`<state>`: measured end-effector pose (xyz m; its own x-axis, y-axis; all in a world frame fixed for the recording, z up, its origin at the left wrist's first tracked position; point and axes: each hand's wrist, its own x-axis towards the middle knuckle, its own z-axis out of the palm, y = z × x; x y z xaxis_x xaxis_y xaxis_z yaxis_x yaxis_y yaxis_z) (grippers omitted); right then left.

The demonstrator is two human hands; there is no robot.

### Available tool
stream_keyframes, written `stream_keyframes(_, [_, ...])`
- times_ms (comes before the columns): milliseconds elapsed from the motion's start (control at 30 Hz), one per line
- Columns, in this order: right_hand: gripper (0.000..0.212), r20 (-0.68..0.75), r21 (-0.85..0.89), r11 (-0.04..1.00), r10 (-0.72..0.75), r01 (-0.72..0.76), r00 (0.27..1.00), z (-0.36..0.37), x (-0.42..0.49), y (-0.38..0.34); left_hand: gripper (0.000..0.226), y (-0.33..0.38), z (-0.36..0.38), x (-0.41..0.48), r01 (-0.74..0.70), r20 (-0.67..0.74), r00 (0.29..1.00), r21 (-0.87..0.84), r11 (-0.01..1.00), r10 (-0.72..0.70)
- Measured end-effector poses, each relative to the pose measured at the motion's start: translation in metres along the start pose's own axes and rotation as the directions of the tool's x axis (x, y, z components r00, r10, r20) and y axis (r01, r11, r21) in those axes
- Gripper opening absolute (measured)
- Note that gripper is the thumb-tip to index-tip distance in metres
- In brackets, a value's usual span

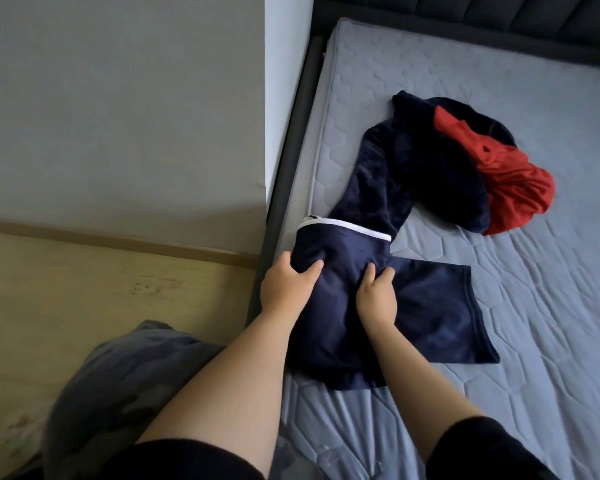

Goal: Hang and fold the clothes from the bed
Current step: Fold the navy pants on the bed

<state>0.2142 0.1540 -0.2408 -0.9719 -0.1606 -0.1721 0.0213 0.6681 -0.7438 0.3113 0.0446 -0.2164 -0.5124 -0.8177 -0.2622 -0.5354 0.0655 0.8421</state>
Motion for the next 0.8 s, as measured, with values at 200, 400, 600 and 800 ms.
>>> stream_keyframes(200, [0.031,0.066,0.026,0.998,-0.063,0.061,0.996,0.011,0.003,-0.007,0.060,-0.007,0.000,0.004,0.360,0.301,0.911,-0.242,0.901,-0.283])
stream_keyframes(400, [0.043,-0.269,-0.183,0.922,-0.382,0.342,0.884,-0.006,-0.021,-0.010,0.048,0.003,-0.005,0.001,0.171,0.108,0.982,-0.135,0.976,-0.157])
stream_keyframes(600, [0.054,0.316,0.130,0.973,-0.225,0.193,0.922,-0.007,-0.056,0.004,0.046,0.036,-0.031,-0.009,-0.051,-0.002,0.999,0.136,0.989,0.052])
stream_keyframes(800, [0.033,0.665,0.420,0.904,-0.245,-0.081,0.706,-0.007,-0.062,-0.009,0.038,0.048,-0.061,-0.032,-0.085,0.072,0.993,-0.051,0.995,0.089])
